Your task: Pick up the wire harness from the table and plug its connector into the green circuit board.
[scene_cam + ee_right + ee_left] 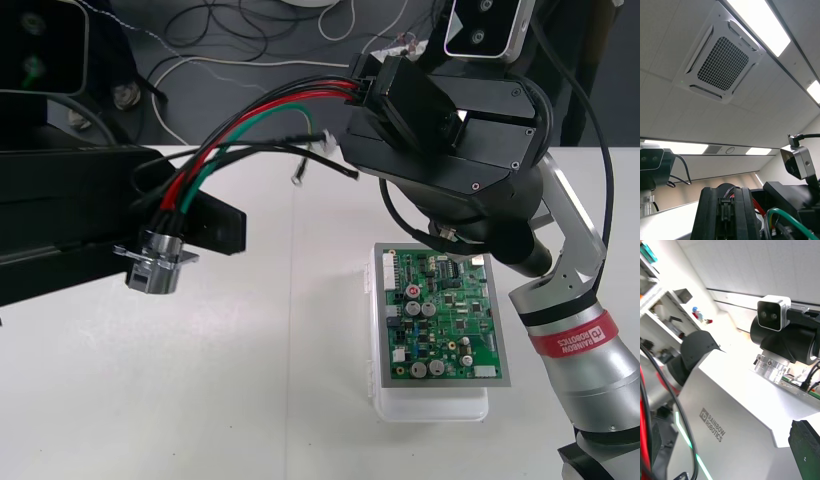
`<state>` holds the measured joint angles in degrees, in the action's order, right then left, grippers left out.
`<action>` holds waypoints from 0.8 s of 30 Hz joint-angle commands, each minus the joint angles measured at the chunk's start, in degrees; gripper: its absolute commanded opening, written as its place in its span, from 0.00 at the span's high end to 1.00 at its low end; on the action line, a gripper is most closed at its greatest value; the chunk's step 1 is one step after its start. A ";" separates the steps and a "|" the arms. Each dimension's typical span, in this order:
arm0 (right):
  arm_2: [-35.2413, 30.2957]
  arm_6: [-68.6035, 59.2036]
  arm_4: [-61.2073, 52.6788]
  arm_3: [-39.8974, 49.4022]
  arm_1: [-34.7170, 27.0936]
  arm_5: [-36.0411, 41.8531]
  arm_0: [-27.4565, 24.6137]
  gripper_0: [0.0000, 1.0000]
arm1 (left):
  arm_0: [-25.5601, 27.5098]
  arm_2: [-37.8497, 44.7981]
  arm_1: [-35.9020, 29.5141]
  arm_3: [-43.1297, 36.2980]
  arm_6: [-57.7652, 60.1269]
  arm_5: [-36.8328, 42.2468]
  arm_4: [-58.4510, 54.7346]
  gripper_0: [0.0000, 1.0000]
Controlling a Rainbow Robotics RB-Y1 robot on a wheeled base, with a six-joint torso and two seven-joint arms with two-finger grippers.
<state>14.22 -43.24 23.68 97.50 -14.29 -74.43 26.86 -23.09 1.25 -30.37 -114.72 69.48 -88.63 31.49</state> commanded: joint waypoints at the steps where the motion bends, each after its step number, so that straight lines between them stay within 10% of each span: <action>1: 1.16 3.69 -0.74 2.26 -1.62 0.43 1.88 1.00 | 1.20 4.64 -4.43 -0.95 -2.24 -1.37 0.77 0.00; 24: -0.69 4.48 -2.85 2.26 -13.57 -3.09 1.00 1.00 | 1.29 6.66 -19.64 8.19 -6.20 -1.37 9.29 0.00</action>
<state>14.22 -41.19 21.76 97.51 -23.76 -77.06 26.86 -23.05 6.53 -45.64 -106.49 69.25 -88.63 38.97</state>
